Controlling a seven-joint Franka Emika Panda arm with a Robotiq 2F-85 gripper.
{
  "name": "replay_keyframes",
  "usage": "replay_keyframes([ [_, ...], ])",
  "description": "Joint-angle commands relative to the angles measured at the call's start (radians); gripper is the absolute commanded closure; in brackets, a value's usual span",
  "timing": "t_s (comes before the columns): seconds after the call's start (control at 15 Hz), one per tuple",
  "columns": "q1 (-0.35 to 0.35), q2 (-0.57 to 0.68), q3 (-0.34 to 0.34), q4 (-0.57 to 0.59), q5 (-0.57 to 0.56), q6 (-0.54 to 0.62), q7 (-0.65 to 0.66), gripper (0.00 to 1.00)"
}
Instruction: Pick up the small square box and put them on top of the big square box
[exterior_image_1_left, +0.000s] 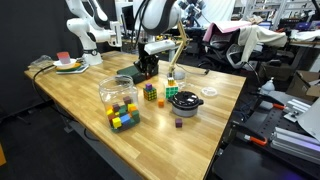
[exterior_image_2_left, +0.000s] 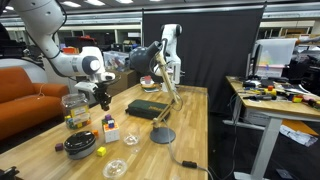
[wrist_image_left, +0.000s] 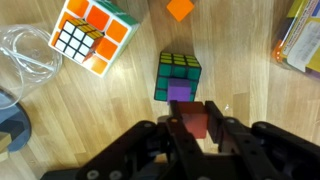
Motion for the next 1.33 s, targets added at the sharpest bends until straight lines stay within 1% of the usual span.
replay_keyframes([
  [0.0,0.013,-0.001,-0.013,0.000,0.014,-0.001,-0.010,0.93],
  [0.2,0.020,0.006,-0.022,0.008,0.010,-0.003,0.008,0.93],
  [0.6,0.008,0.017,-0.003,0.024,0.051,-0.017,0.003,0.93],
  [1.27,0.009,0.050,-0.017,0.067,0.081,-0.029,0.020,0.93],
])
